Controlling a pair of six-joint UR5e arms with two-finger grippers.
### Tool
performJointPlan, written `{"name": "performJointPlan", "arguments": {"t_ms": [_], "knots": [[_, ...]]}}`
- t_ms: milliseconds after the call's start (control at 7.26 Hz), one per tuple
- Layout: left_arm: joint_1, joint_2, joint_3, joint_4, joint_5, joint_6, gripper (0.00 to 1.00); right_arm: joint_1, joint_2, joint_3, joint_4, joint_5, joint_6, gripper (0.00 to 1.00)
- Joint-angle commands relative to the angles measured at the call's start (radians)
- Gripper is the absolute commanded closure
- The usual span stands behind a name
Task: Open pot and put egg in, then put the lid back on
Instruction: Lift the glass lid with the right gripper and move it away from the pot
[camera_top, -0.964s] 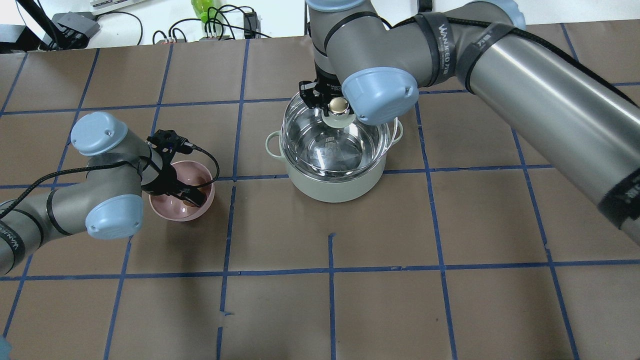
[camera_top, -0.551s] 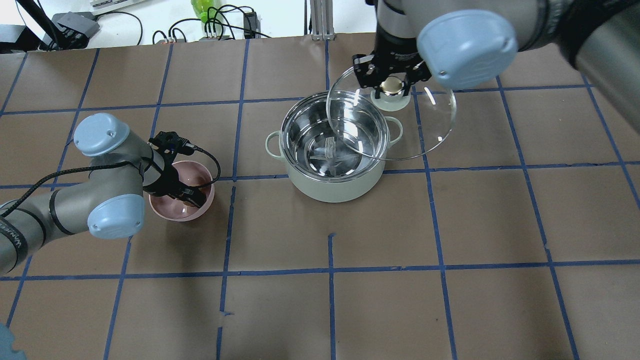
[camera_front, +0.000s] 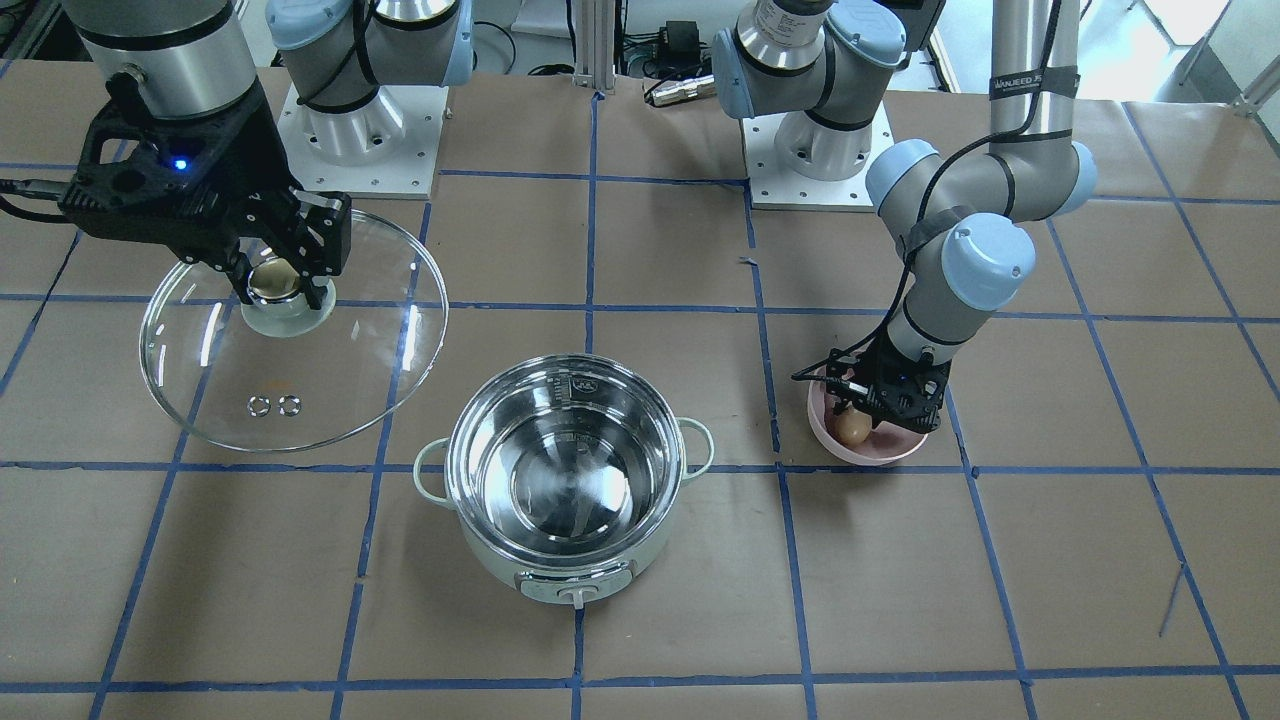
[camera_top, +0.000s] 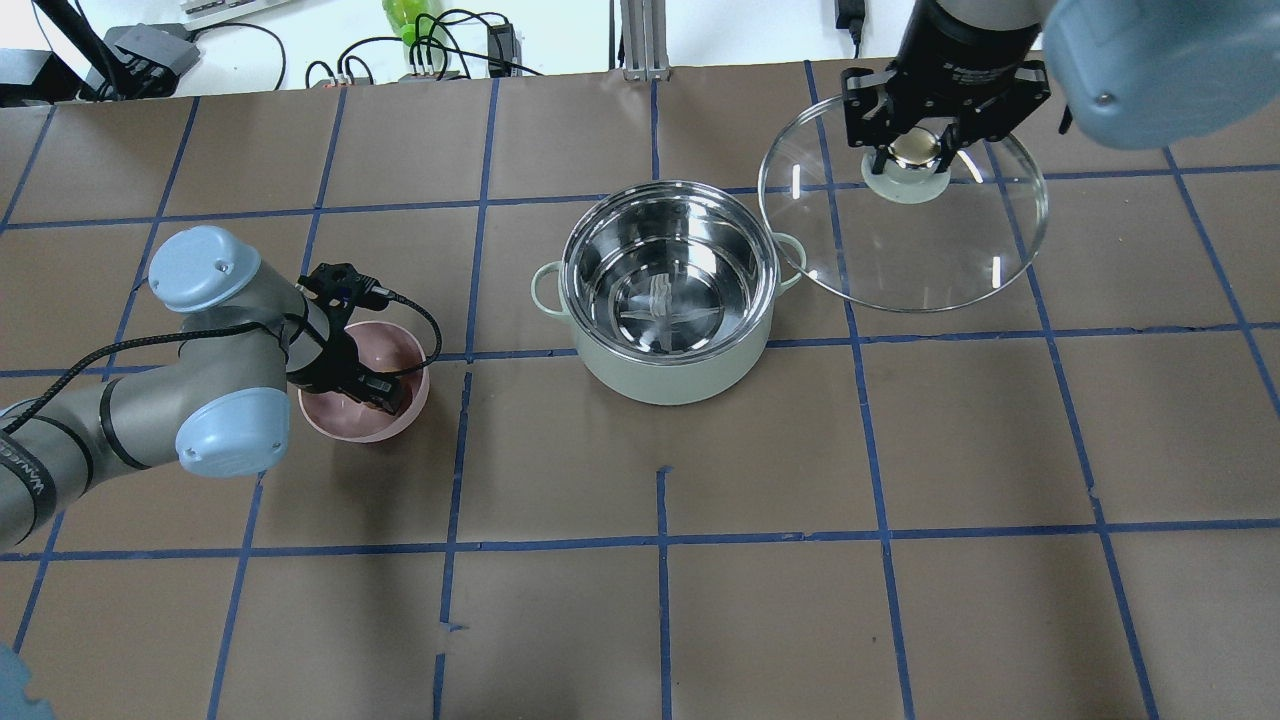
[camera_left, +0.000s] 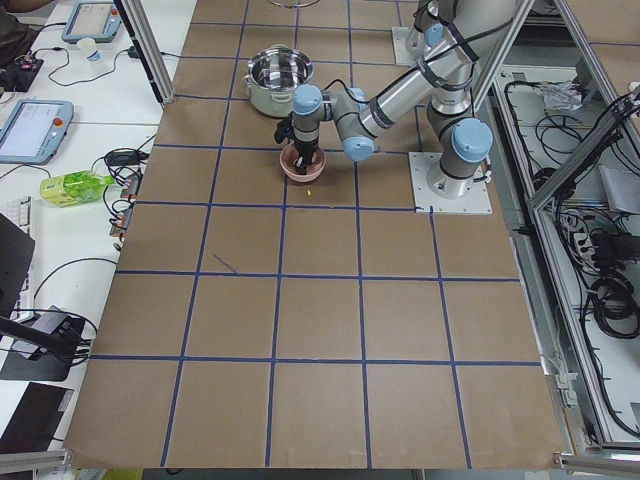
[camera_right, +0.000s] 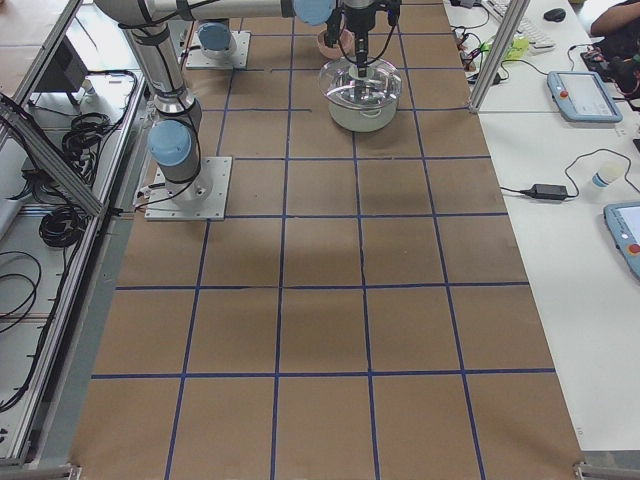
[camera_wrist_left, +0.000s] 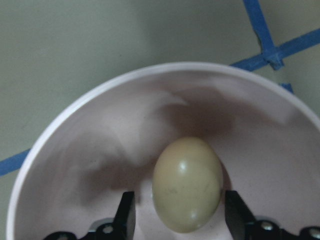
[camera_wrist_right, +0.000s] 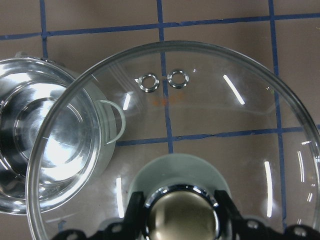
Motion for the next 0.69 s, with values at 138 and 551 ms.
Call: {"name": "performJointPlan", "arguments": {"t_ms": [138,551], "knots": [[0.0,-0.015,0.002,0.009,-0.002,0.0,0.52,-0.006,-0.007,0.004,0.002,0.016,-0.001,0.99],[0.0,-0.017,0.003,0.007,0.0,0.0,0.51,-0.005,-0.007,0.004,0.002,0.022,-0.001,0.99]]}}
